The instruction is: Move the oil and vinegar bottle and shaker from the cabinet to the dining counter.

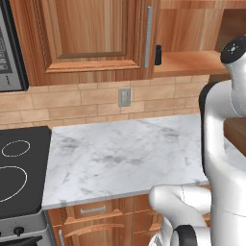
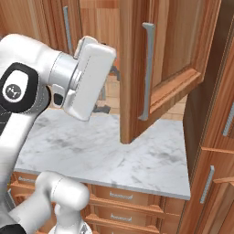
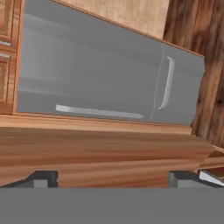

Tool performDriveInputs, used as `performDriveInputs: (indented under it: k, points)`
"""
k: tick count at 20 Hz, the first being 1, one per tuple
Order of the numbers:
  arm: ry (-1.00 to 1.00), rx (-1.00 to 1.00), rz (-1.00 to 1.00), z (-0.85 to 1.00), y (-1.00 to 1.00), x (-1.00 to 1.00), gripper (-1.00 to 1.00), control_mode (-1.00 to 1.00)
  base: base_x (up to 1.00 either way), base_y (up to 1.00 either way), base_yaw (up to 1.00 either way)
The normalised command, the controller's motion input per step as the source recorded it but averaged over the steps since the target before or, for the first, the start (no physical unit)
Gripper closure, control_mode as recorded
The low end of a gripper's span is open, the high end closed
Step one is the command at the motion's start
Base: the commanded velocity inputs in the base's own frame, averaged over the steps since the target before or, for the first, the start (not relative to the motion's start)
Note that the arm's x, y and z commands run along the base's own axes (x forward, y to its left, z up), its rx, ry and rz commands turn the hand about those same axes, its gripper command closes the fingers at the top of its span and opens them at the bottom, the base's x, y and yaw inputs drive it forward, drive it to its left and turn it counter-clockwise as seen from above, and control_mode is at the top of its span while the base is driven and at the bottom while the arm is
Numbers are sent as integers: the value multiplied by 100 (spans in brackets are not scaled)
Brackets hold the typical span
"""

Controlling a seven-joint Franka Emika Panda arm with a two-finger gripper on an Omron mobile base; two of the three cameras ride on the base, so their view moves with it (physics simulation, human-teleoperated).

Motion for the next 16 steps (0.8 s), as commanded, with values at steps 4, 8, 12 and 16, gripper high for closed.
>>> performDriveInputs:
  k: [4,8,12,16]
  points:
    - [0,6,-5,-5,-70,-54,-100,-100,0,0,0]
    - [0,3,-2,-9,-67,-34,-100,-100,0,0,0]
    - [0,0,0,-11,-30,1,-100,-100,0,0,0]
    - [-2,-6,0,-13,18,23,-100,-100,0,0,0]
